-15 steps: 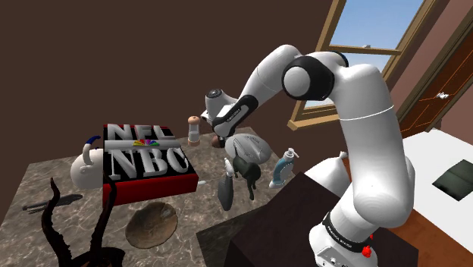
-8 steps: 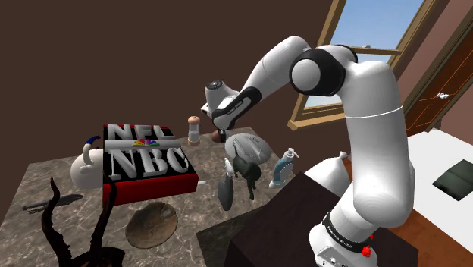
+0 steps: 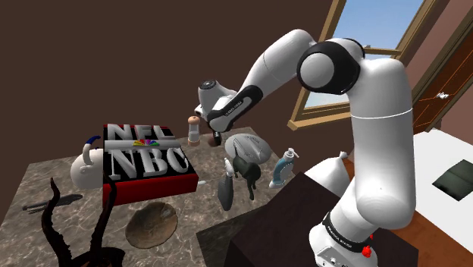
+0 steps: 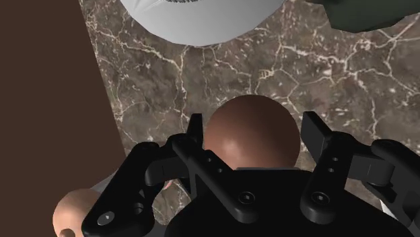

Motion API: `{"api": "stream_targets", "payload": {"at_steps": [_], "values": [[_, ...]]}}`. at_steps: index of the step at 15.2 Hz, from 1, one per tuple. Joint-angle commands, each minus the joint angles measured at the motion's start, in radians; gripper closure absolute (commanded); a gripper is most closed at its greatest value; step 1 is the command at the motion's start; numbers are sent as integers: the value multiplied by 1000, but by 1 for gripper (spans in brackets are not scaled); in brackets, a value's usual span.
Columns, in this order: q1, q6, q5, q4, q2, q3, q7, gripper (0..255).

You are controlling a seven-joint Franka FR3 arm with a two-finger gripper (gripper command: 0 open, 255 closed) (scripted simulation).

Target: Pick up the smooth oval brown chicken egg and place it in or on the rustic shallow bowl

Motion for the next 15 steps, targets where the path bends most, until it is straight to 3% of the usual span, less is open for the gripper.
{"api": "stream_targets", "payload": {"at_steps": [1, 15], "values": [[33, -9, -6, -23, -18, 6, 43, 255], [267, -117, -11, -72, -68, 88, 335, 255]]}}
